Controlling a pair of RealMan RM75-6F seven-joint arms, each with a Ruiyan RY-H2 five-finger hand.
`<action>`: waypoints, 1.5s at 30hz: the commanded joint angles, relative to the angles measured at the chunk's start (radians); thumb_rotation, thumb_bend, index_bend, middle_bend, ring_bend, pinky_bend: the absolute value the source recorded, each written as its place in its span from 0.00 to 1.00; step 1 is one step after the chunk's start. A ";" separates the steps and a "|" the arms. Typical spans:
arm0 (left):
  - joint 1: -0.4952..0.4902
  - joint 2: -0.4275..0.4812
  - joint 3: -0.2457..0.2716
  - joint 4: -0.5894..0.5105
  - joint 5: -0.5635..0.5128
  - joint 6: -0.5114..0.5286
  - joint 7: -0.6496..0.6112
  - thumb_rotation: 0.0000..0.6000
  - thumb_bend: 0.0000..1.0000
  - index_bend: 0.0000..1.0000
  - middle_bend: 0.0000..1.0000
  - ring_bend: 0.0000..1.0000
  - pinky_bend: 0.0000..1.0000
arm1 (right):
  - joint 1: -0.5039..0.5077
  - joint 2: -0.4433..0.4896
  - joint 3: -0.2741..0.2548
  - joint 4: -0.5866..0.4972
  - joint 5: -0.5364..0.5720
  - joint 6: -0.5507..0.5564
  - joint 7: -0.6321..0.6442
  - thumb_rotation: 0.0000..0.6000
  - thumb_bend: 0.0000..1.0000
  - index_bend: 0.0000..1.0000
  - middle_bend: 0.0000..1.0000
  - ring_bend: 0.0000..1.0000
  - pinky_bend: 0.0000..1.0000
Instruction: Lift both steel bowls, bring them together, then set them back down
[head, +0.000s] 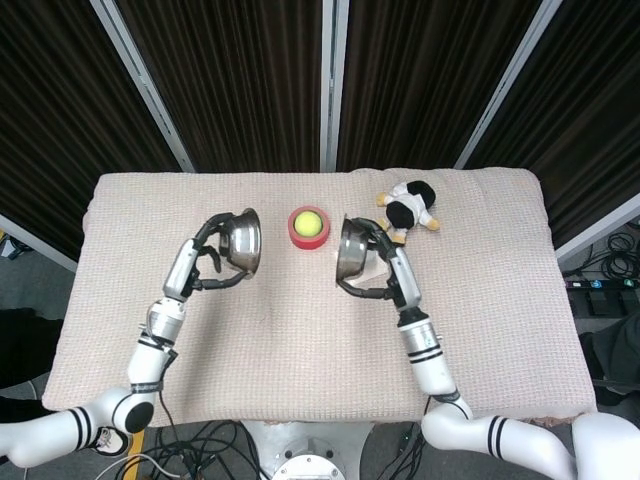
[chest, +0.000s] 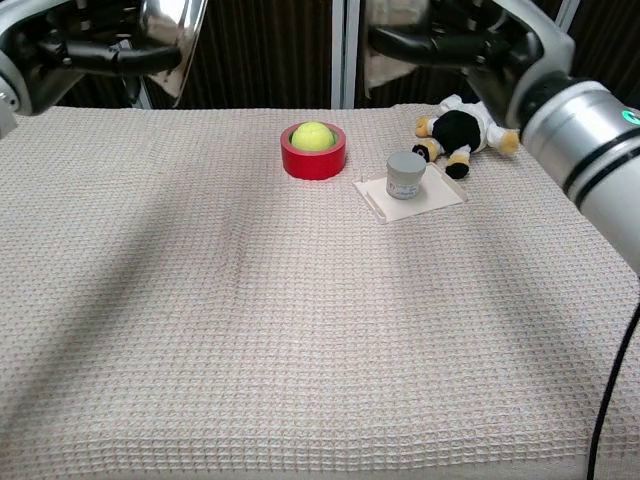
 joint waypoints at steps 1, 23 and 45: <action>0.011 0.043 0.081 0.234 0.042 0.013 0.278 1.00 0.26 0.46 0.50 0.49 0.67 | -0.159 0.088 -0.135 -0.056 -0.025 0.162 -0.274 1.00 0.16 0.41 0.35 0.27 0.39; -0.051 0.104 0.213 0.270 -0.022 -0.284 0.843 1.00 0.23 0.42 0.43 0.38 0.54 | -0.243 0.221 -0.259 -0.291 0.288 0.046 -1.144 1.00 0.17 0.39 0.32 0.25 0.37; -0.044 0.149 0.206 0.239 0.016 -0.249 0.681 1.00 0.00 0.00 0.00 0.00 0.10 | -0.242 0.279 -0.224 -0.364 0.341 0.052 -1.167 1.00 0.00 0.00 0.00 0.00 0.00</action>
